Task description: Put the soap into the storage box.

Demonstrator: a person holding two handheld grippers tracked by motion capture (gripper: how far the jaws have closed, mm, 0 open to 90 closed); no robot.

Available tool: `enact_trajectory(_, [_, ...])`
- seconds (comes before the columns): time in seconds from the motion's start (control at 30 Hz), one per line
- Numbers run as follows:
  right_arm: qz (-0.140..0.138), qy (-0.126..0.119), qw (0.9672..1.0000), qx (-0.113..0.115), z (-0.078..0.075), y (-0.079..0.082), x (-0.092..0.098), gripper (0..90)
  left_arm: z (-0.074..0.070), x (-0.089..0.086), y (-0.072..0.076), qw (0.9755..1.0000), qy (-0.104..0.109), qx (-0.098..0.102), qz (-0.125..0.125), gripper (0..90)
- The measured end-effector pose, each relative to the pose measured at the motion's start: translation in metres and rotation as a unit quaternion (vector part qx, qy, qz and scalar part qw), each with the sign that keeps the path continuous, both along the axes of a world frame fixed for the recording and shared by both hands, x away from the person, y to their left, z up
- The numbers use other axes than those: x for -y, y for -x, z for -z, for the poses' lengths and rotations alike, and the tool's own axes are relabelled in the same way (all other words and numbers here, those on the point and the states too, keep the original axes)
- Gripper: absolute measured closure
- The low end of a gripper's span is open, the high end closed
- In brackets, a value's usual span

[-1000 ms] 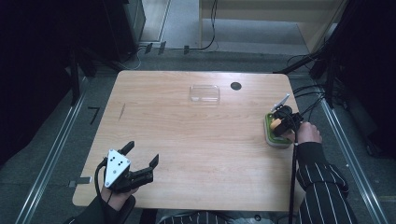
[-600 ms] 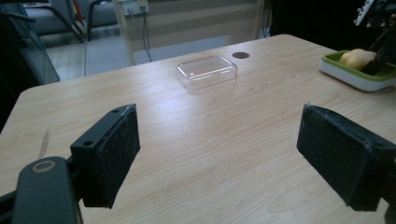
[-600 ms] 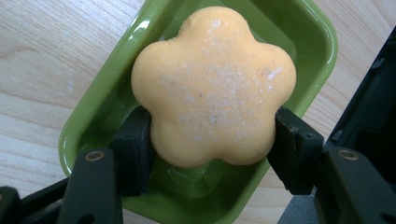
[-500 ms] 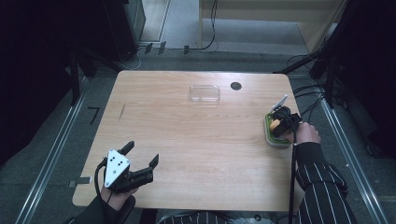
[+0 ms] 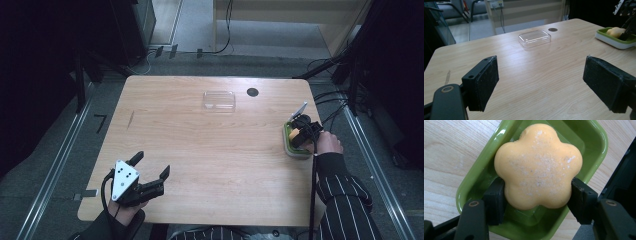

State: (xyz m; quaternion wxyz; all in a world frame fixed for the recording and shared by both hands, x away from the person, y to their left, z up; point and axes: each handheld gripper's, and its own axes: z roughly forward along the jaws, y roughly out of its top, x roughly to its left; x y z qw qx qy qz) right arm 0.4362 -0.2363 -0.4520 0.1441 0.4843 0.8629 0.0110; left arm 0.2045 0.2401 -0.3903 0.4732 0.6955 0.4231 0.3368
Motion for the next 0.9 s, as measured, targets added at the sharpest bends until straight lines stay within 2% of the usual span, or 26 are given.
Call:
enact_trajectory(0.17, [0.0, -0.001, 1.0, -0.002, 0.0, 0.0, 0.0, 38.3, 0.0, 0.0, 0.0, 1.0, 0.0, 0.0, 0.001, 13.7])
enact_trajectory(0.27, [-0.001, -0.005, 1.0, -0.006, -0.001, 0.0, 0.001, 34.5, 0.0, 0.0, 0.0, 1.0, 0.0, 0.0, 0.0, 13.7])
enact_trajectory(0.5, [-0.001, -0.004, 1.0, -0.002, -0.003, 0.001, 0.001, 32.2, 0.0, 0.0, 0.0, 1.0, 0.001, 0.0, 0.0, 13.7])
enact_trajectory(0.67, [0.005, -0.005, 1.0, -0.001, -0.007, 0.004, 0.001, 27.4, 0.0, 0.0, 0.0, 1.0, 0.0, 0.0, 0.0, 13.7])
enact_trajectory(0.9, [0.017, -0.014, 0.9998, 0.0, -0.013, 0.008, 0.002, 15.6, 0.0, 0.0, 0.0, 1.0, 0.0, 0.0, 0.0, 13.7])
